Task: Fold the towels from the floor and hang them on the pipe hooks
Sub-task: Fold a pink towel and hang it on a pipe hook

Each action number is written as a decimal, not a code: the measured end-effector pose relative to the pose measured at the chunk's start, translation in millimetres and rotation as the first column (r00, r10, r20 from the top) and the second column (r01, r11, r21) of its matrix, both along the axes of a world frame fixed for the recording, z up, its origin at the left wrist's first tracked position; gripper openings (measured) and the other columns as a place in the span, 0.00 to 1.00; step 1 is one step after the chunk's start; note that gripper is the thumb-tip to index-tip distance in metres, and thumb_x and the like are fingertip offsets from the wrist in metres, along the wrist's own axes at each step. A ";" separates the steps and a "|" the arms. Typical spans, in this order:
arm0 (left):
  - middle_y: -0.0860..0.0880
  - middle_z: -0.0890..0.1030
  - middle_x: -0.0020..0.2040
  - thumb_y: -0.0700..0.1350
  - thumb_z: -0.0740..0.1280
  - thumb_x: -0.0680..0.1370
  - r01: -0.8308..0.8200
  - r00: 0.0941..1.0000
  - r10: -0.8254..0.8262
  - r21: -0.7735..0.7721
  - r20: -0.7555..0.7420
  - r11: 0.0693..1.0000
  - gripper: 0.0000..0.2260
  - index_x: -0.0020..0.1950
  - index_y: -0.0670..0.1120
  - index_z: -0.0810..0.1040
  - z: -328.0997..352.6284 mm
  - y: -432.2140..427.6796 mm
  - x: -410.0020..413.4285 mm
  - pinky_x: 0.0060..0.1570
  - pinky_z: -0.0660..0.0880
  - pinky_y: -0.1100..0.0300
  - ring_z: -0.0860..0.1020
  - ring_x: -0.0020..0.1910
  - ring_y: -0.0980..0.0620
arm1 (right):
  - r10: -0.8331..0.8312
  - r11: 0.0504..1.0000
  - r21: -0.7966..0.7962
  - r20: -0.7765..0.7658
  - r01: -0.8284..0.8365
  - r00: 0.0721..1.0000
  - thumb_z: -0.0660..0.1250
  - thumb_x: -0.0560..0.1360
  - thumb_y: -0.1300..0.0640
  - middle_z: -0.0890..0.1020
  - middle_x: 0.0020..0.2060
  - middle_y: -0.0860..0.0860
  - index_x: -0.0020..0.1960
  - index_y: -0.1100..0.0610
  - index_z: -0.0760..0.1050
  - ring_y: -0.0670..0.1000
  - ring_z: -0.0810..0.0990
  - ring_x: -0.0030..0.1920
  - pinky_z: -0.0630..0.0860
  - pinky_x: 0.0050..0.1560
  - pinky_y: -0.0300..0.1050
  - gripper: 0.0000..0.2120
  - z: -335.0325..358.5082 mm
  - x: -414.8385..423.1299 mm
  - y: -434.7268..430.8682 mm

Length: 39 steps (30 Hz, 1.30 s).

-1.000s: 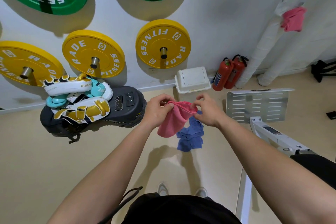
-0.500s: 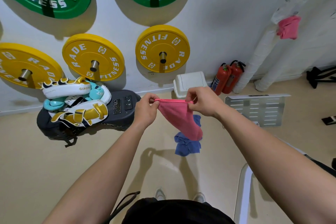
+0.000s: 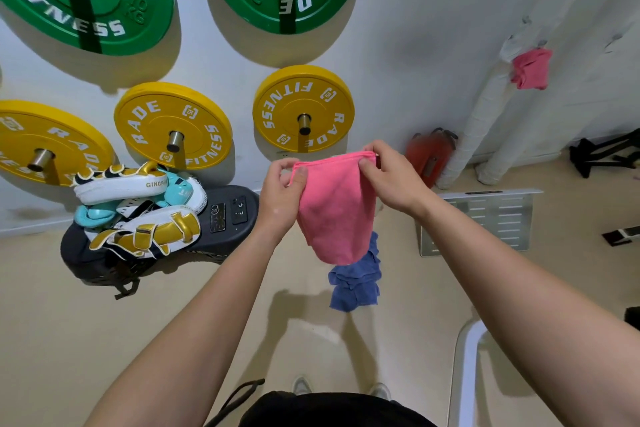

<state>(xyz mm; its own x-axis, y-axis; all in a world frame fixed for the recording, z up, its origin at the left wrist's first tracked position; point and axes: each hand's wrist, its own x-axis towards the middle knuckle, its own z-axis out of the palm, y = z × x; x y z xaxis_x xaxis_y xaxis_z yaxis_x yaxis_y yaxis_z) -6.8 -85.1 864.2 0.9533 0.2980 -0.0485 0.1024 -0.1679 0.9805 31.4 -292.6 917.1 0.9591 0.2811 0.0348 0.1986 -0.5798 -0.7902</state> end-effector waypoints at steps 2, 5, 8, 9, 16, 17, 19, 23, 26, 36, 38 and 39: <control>0.50 0.83 0.52 0.56 0.76 0.70 0.055 0.993 -0.060 -0.057 -0.104 0.997 0.22 0.60 0.48 0.77 -6.7 -4.4 -5.7 0.50 0.78 0.57 0.82 0.49 0.53 | -0.009 1.000 0.028 0.028 0.008 1.000 0.58 0.83 0.55 0.76 0.42 0.39 0.52 0.49 0.70 0.40 0.74 0.43 0.66 0.43 0.36 0.03 4.6 2.1 3.4; 0.46 0.86 0.49 0.43 0.80 0.69 0.213 0.959 -0.233 -0.134 -0.161 0.968 0.17 0.55 0.42 0.82 -25.7 -14.2 -20.6 0.50 0.80 0.53 0.84 0.47 0.51 | -0.019 0.999 0.039 0.046 0.018 0.999 0.59 0.83 0.56 0.78 0.48 0.44 0.52 0.50 0.71 0.47 0.75 0.50 0.66 0.50 0.42 0.03 10.1 5.8 4.6; 0.47 0.86 0.47 0.38 0.76 0.73 0.180 0.972 -0.201 -0.162 -0.121 0.970 0.09 0.51 0.43 0.83 -32.5 -17.2 -25.8 0.52 0.79 0.52 0.82 0.45 0.53 | -0.039 0.999 0.003 0.058 0.039 0.998 0.60 0.82 0.56 0.78 0.50 0.46 0.52 0.50 0.71 0.46 0.75 0.51 0.65 0.48 0.40 0.03 8.6 8.8 -1.5; 0.47 0.86 0.47 0.39 0.75 0.74 0.173 0.975 -0.194 -0.174 -0.112 0.969 0.09 0.52 0.44 0.82 -32.8 -16.1 -25.0 0.52 0.78 0.52 0.82 0.46 0.52 | -0.055 0.998 0.001 0.060 0.055 0.997 0.60 0.82 0.56 0.79 0.50 0.46 0.52 0.50 0.72 0.47 0.76 0.51 0.65 0.48 0.39 0.03 6.7 9.2 -4.7; 0.52 0.84 0.49 0.46 0.72 0.74 0.263 0.965 -0.259 0.122 -0.043 0.957 0.11 0.56 0.48 0.78 -12.1 -6.4 -18.5 0.50 0.76 0.58 0.81 0.49 0.53 | -0.229 0.973 0.003 -0.084 0.230 0.970 0.61 0.77 0.58 0.81 0.42 0.49 0.47 0.56 0.74 0.53 0.79 0.43 0.78 0.46 0.55 0.03 -17.6 11.6 -24.2; 0.55 0.83 0.49 0.46 0.71 0.75 0.286 0.958 -0.287 0.186 -0.021 0.940 0.10 0.56 0.50 0.78 -8.7 -5.7 -16.7 0.49 0.73 0.62 0.80 0.49 0.56 | -0.224 0.974 0.004 -0.123 0.227 0.967 0.62 0.75 0.59 0.81 0.40 0.49 0.45 0.55 0.75 0.53 0.79 0.41 0.78 0.46 0.54 0.03 -20.3 11.2 -26.5; 0.58 0.82 0.51 0.43 0.70 0.76 0.336 0.939 -0.344 0.257 -0.014 0.906 0.11 0.58 0.52 0.78 -3.4 -5.1 -13.4 0.49 0.70 0.66 0.78 0.51 0.59 | -0.176 0.984 -0.052 -0.184 0.169 0.967 0.64 0.72 0.59 0.82 0.39 0.49 0.43 0.53 0.76 0.53 0.81 0.43 0.77 0.48 0.50 0.03 -24.6 11.0 -31.3; 0.56 0.82 0.50 0.41 0.69 0.77 0.453 0.875 -0.484 0.372 -0.011 0.810 0.10 0.56 0.52 0.79 0.3 -4.1 -9.5 0.54 0.72 0.61 0.79 0.52 0.56 | 0.001 0.992 -0.124 -0.299 -0.039 0.954 0.67 0.69 0.56 0.79 0.59 0.49 0.64 0.48 0.73 0.51 0.79 0.57 0.75 0.61 0.52 0.23 -26.9 8.4 -30.4; 0.53 0.83 0.48 0.38 0.70 0.77 0.542 0.814 -0.581 0.382 -0.017 0.748 0.07 0.54 0.46 0.81 8.5 -7.1 -11.0 0.51 0.72 0.65 0.78 0.48 0.62 | 0.186 0.974 -0.085 -0.228 -0.210 0.956 0.66 0.66 0.55 0.68 0.70 0.51 0.73 0.40 0.66 0.52 0.68 0.68 0.68 0.69 0.53 0.36 -18.6 6.7 -14.9; 0.57 0.82 0.39 0.41 0.76 0.72 0.627 0.768 -0.615 0.409 -0.180 0.663 0.07 0.46 0.53 0.83 2.8 -3.4 -19.5 0.43 0.72 0.62 0.77 0.40 0.60 | 0.395 0.818 -0.282 -0.359 -0.502 0.846 0.74 0.66 0.53 0.80 0.54 0.57 0.44 0.57 0.80 0.53 0.79 0.50 0.76 0.53 0.50 0.10 -16.9 8.4 4.6; 0.54 0.83 0.42 0.44 0.77 0.71 0.600 0.793 -0.575 0.425 -0.202 0.678 0.09 0.47 0.52 0.82 -1.7 0.8 -22.0 0.46 0.73 0.60 0.80 0.43 0.56 | 0.383 0.813 -0.295 -0.378 -0.502 0.843 0.75 0.67 0.54 0.83 0.42 0.55 0.42 0.57 0.80 0.48 0.77 0.38 0.73 0.41 0.44 0.08 -17.1 8.4 1.0; 0.54 0.83 0.41 0.46 0.78 0.70 0.593 0.801 -0.556 0.433 -0.224 0.679 0.09 0.47 0.52 0.81 -4.8 3.1 -23.1 0.44 0.73 0.60 0.79 0.42 0.56 | 0.384 0.809 -0.299 -0.382 -0.505 0.841 0.76 0.69 0.55 0.82 0.38 0.52 0.42 0.56 0.80 0.47 0.76 0.36 0.72 0.39 0.43 0.07 -16.8 8.9 -1.1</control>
<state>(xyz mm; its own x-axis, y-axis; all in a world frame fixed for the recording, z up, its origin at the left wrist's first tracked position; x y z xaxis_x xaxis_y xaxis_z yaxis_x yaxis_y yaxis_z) -29.9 -82.0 859.5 0.9441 -0.3045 -0.1264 -0.1050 -0.6411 0.7603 40.3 -293.8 900.3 0.6710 0.6110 -0.4201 0.3064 -0.7443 -0.5934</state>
